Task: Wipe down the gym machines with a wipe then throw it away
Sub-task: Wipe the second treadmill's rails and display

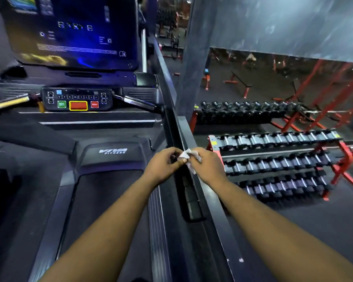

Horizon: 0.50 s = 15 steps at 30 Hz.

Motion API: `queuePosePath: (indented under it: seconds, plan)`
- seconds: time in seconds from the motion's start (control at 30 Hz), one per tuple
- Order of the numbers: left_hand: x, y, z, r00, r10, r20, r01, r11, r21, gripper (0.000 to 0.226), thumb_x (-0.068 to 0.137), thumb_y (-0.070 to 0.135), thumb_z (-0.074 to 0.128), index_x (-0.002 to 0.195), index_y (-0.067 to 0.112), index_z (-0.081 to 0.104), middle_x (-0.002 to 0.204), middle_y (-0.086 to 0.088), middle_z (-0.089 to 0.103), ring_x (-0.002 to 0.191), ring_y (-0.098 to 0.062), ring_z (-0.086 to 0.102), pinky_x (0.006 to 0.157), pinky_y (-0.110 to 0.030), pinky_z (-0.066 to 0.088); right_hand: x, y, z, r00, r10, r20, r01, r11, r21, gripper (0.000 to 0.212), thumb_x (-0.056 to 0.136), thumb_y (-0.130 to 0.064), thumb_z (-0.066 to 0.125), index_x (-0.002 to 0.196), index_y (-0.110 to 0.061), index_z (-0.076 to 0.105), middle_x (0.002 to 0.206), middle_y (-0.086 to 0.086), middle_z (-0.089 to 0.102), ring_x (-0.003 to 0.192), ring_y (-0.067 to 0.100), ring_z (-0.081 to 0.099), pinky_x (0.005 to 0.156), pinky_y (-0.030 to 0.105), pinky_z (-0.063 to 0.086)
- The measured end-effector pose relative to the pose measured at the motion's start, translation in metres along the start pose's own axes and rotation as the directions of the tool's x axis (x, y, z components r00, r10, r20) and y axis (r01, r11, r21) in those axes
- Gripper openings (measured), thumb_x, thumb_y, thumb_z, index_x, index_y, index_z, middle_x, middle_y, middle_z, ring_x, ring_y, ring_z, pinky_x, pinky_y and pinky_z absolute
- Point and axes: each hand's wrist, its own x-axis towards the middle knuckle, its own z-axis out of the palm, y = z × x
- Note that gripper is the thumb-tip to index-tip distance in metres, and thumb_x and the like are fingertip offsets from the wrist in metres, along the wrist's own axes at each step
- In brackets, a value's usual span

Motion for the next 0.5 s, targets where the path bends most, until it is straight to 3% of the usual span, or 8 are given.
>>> queuePosePath:
  seconds: [0.1,0.17,0.27,0.33,0.43,0.5]
  plan:
    - [0.0,-0.004,0.018,0.992,0.053,-0.113,-0.044,0.996,0.08,0.019,0.089,0.032,0.079,0.106,0.029,0.071,0.096,0.014,0.073,0.089,-0.007,0.068,0.084,-0.034,0.055,0.012,0.03,0.005,0.989,-0.132,-0.063,0.135,0.989,0.053,0.016,0.09,-0.037,0.063,0.103,-0.03,0.071,0.092,-0.003,0.074,0.089,0.02,0.068,0.073,0.033,0.051]
    - [-0.009,-0.001,0.028,0.979,0.083,-0.186,-0.058,0.989,0.138,0.009,0.09,0.027,0.077,0.091,0.031,0.069,0.081,0.015,0.07,0.076,0.0,0.064,0.073,-0.03,0.052,0.012,0.045,0.007,0.962,-0.246,-0.116,0.255,0.965,0.065,0.017,0.088,-0.045,0.061,0.1,-0.035,0.066,0.087,-0.003,0.073,0.084,0.021,0.067,0.071,0.035,0.052]
    - [-0.038,0.024,0.045,0.935,0.095,-0.341,-0.022,0.977,0.211,0.039,0.092,0.018,0.075,0.064,0.034,0.052,0.06,0.024,0.058,0.056,0.007,0.05,0.058,-0.017,0.036,-0.013,0.059,-0.001,0.925,-0.343,-0.162,0.371,0.907,0.199,0.011,0.09,-0.041,0.066,0.085,-0.031,0.065,0.073,-0.006,0.065,0.074,0.02,0.061,0.066,0.034,0.046]
    - [-0.052,0.041,0.046,0.925,0.069,-0.373,0.025,0.97,0.242,0.04,0.09,0.016,0.076,0.063,0.035,0.052,0.058,0.025,0.057,0.053,0.006,0.048,0.057,-0.022,0.036,-0.029,0.06,-0.004,0.931,-0.341,-0.127,0.363,0.894,0.263,0.016,0.092,-0.038,0.067,0.09,-0.023,0.069,0.076,-0.004,0.068,0.075,0.022,0.062,0.066,0.036,0.048]
    - [-0.074,0.072,0.047,0.919,0.019,-0.395,0.11,0.947,0.302,0.029,0.087,0.017,0.076,0.071,0.035,0.06,0.061,0.02,0.058,0.06,0.003,0.053,0.063,-0.03,0.041,-0.048,0.06,-0.016,0.929,-0.362,-0.083,0.37,0.879,0.302,0.021,0.09,-0.04,0.064,0.103,-0.026,0.073,0.085,-0.003,0.073,0.081,0.023,0.067,0.069,0.039,0.053]
    - [-0.087,0.083,0.053,0.909,-0.008,-0.416,0.162,0.928,0.336,0.014,0.087,0.026,0.074,0.078,0.03,0.065,0.066,0.014,0.06,0.07,-0.011,0.061,0.068,-0.033,0.046,-0.055,0.061,-0.021,0.928,-0.368,-0.049,0.364,0.875,0.319,0.015,0.091,-0.032,0.066,0.104,-0.029,0.073,0.089,-0.004,0.075,0.083,0.02,0.069,0.071,0.039,0.055]
